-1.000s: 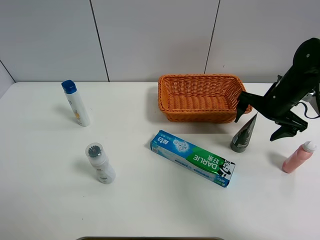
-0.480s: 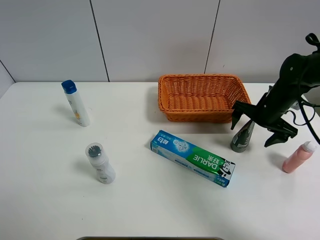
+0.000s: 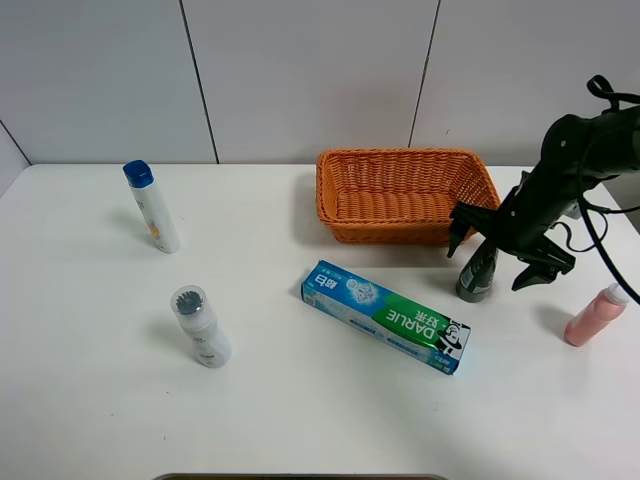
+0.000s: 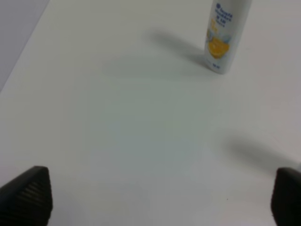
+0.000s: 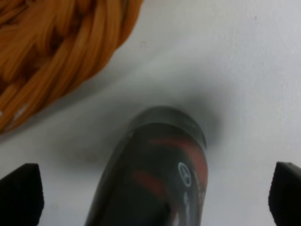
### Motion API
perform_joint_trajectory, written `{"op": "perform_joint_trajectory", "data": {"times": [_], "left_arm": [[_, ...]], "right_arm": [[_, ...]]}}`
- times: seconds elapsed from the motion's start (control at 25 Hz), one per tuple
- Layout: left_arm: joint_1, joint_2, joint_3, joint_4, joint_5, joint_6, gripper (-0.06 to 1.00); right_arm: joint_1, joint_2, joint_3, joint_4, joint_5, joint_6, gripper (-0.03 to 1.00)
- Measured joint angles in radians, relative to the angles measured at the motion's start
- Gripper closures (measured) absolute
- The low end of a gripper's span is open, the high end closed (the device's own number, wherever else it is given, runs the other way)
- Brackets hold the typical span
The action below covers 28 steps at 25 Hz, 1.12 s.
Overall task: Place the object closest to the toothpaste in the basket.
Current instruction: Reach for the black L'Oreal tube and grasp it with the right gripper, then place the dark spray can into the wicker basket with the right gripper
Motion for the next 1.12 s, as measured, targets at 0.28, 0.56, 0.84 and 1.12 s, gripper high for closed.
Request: {"op": "perform_joint_trajectory", "data": {"times": [0.28, 0.56, 0.84, 1.12], "left_arm": [[0.0, 0.0, 0.0, 0.0, 0.0, 0.0, 0.0], [0.0, 0.0, 0.0, 0.0, 0.0, 0.0, 0.0], [0.0, 0.0, 0.0, 0.0, 0.0, 0.0, 0.0], [0.0, 0.0, 0.0, 0.0, 0.0, 0.0, 0.0]], "right_arm": [[0.001, 0.0, 0.0, 0.006, 0.004, 0.0, 0.1], [0.001, 0.0, -0.004, 0.01, 0.013, 0.004, 0.61], [0.001, 0.0, -0.005, 0.01, 0.015, 0.0, 0.61], [0.001, 0.0, -0.005, 0.009, 0.015, 0.0, 0.61]]}}
